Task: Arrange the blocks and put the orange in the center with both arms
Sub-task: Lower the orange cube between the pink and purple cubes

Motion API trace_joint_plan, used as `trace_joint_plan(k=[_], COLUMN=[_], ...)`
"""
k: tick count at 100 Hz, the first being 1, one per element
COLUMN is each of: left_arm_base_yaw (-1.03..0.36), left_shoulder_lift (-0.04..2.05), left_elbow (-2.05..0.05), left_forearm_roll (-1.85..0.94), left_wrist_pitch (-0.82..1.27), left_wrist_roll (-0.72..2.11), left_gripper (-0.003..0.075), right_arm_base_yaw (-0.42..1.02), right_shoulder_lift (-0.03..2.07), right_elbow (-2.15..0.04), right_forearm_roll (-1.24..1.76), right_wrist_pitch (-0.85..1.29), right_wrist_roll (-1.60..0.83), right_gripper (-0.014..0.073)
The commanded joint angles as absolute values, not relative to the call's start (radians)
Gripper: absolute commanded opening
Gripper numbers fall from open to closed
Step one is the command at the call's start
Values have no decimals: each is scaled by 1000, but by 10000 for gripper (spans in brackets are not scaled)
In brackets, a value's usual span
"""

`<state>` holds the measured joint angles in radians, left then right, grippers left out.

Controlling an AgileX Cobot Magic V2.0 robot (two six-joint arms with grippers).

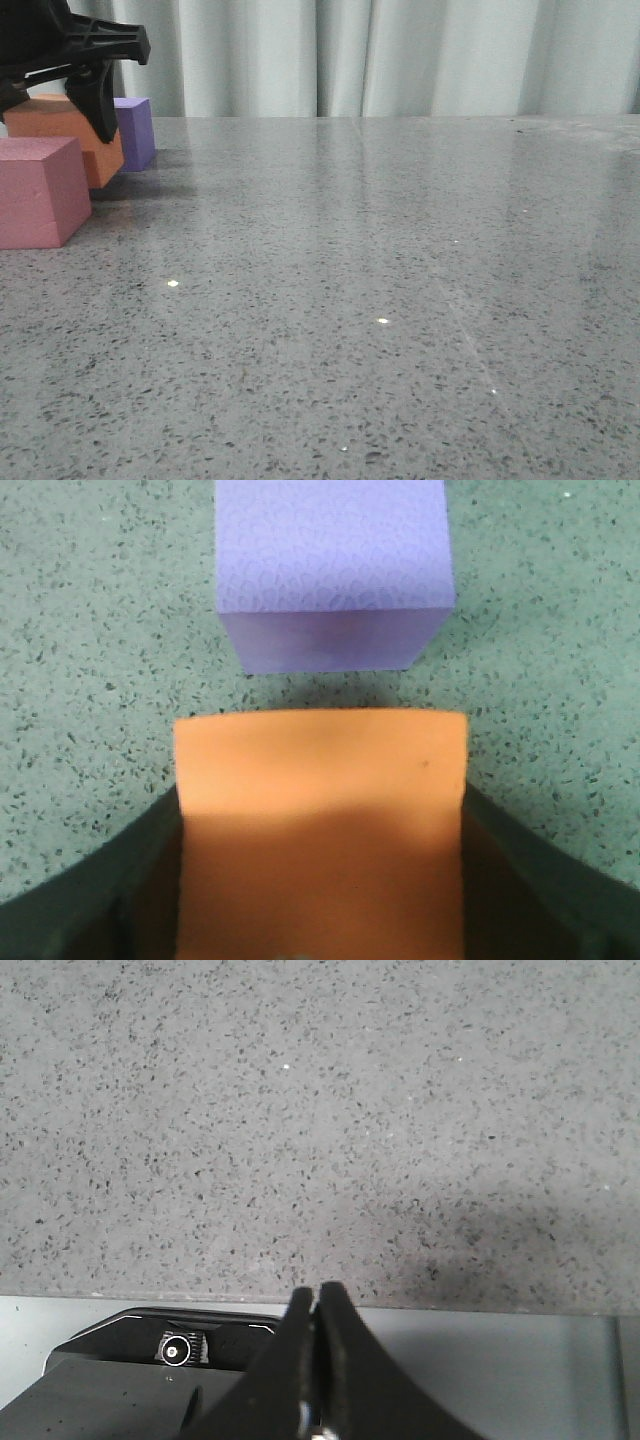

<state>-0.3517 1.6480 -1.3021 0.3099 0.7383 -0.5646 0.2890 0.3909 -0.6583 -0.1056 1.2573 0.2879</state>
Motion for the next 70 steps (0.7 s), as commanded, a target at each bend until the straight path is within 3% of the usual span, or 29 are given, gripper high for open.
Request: trace_joint_plan(k=[1,46,58,70], left_arm_base_yaw=[-350,-350,-350,-350], left_shoulder_lift=[1614,1644,1644,1644], left_elbow=[-1328,-1328,-1328,-1328], left_forearm_roll=[304,291,291,286], left_wrist_pitch=[689,692,692,690], left_wrist_roll=[-552,-550,-550,-528], left_gripper=[198,214,312,479], right_arm_base_yaw=[283,283,283,283], right_shoulder_lift=[398,398,398,398], right_elbow=[-682,-682,-682,-682], right_forearm_roll=[-117,-117,-117,-117], right_wrist_pitch=[1216,1218,1218,1218], right_wrist_roll=[280,280,280,280], right_gripper=[-67,-67,-67,-67])
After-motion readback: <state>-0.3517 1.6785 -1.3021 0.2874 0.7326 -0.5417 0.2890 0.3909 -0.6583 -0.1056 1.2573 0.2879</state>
